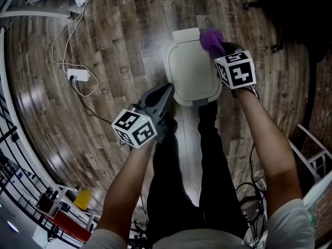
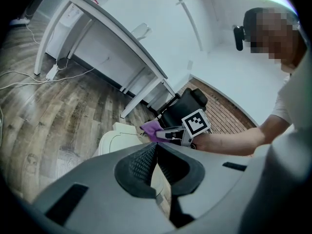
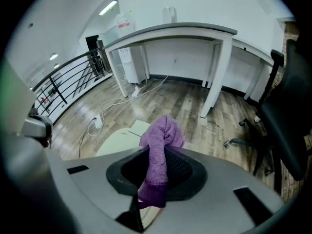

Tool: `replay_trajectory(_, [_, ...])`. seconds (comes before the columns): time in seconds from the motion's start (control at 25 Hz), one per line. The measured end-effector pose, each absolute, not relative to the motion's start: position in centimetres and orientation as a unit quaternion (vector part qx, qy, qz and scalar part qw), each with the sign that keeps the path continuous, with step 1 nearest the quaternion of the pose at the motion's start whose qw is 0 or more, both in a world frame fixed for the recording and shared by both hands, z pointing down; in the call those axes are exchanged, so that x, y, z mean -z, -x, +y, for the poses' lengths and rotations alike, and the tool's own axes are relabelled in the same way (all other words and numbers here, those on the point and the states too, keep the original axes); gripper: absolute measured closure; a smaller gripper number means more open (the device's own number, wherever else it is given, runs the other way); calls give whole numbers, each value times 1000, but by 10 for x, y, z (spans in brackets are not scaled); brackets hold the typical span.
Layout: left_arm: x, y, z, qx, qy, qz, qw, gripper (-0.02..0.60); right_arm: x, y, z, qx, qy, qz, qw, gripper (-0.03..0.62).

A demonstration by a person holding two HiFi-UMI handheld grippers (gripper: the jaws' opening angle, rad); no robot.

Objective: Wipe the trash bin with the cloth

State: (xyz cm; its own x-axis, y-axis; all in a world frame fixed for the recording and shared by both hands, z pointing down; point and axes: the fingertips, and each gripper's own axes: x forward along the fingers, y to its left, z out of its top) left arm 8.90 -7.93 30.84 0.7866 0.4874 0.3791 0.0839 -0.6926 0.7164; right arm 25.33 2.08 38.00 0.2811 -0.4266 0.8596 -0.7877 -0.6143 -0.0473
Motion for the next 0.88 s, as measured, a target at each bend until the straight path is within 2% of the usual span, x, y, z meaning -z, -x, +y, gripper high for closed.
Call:
replay_trajectory(0.24, [-316, -65, -104, -287, -875, 142, 363, 577, -376, -204, -67, -441, -757, -450, 171, 514])
replay_trajectory(0.6, [-327, -34, -134, -294, -872, 120, 372, 577, -398, -128, -151, -449, -707, -517, 175, 513])
replay_trajectory(0.88, [-332, -33, -132, -294, -870, 122, 376, 578, -422, -137, -129, -457, -703, -502, 210, 514])
